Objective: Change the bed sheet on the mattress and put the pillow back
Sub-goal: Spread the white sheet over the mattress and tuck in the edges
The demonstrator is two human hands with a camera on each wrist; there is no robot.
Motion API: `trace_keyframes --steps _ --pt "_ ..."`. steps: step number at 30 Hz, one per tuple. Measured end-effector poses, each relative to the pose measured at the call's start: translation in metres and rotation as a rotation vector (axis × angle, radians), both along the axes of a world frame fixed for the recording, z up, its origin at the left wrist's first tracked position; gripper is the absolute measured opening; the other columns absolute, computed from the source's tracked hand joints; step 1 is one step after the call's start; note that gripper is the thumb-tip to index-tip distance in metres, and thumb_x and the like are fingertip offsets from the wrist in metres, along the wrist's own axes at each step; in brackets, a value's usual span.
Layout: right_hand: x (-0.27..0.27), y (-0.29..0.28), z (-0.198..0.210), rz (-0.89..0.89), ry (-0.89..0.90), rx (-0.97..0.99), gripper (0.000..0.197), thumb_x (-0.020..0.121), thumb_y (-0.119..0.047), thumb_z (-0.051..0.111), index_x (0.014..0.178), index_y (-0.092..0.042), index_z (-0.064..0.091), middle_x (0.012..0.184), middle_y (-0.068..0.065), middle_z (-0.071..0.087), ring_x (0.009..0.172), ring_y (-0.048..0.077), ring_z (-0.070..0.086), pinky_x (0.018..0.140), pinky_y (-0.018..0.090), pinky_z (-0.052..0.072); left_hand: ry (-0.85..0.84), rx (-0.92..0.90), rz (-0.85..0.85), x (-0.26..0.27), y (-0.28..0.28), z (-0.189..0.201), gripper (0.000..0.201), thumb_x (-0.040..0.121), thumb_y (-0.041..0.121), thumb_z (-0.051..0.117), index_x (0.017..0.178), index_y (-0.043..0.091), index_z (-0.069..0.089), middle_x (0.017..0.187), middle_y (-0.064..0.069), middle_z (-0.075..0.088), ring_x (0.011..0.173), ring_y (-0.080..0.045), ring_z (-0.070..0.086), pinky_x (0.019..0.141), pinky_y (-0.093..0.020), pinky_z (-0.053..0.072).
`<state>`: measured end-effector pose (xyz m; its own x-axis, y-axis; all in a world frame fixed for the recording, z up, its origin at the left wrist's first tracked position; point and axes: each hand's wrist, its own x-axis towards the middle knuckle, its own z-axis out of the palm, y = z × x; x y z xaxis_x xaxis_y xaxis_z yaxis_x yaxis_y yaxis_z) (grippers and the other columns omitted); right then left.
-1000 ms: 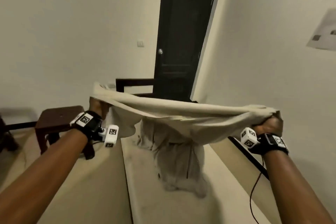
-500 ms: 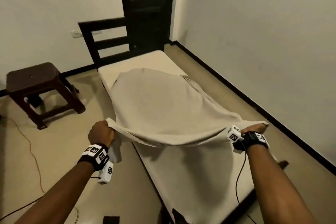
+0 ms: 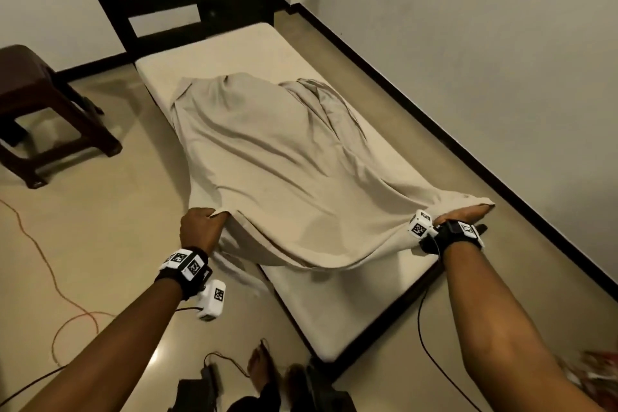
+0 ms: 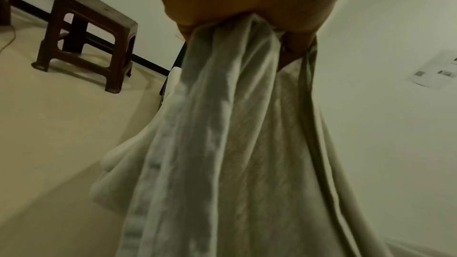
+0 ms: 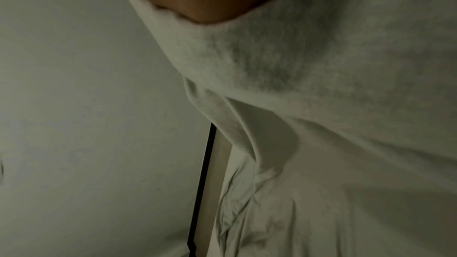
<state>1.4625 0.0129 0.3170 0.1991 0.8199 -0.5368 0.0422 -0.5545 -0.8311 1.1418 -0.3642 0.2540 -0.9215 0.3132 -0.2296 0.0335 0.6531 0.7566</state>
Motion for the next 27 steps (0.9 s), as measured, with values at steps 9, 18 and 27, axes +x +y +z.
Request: trace_keyframes --steps 9,18,27 --pt "0.008 0.081 0.021 -0.158 0.521 0.138 0.053 0.094 -0.059 0.029 0.088 -0.019 0.064 0.100 0.007 0.074 0.098 0.030 0.069 0.083 0.033 0.055 -0.028 -0.192 -0.037 0.041 0.016 -0.013 0.060 0.098 0.061 0.043 0.070 0.010 0.058 0.073 -0.009 0.062 0.074 -0.038 0.055 0.073 -0.043 0.047" --pt "0.085 0.207 -0.098 -0.024 0.256 -0.044 0.032 0.085 -0.023 0.067 0.112 -0.007 0.068 0.101 0.011 0.072 0.087 0.030 0.069 0.077 0.044 0.061 -0.122 -0.338 -0.056 0.150 0.097 -0.086 0.054 0.107 0.044 0.035 0.080 0.003 0.058 0.093 -0.024 0.064 0.094 -0.044 0.061 0.081 -0.045 0.045" --pt "0.084 0.357 -0.094 0.174 0.080 0.181 0.042 0.101 -0.038 0.051 0.123 -0.005 0.064 0.118 0.014 0.069 0.105 0.027 0.068 0.092 0.040 0.057 -0.020 -0.093 0.413 0.129 0.179 -0.030 0.078 0.107 0.052 0.026 0.106 -0.018 0.060 0.115 -0.042 0.059 0.109 -0.051 0.057 0.095 -0.051 0.042"
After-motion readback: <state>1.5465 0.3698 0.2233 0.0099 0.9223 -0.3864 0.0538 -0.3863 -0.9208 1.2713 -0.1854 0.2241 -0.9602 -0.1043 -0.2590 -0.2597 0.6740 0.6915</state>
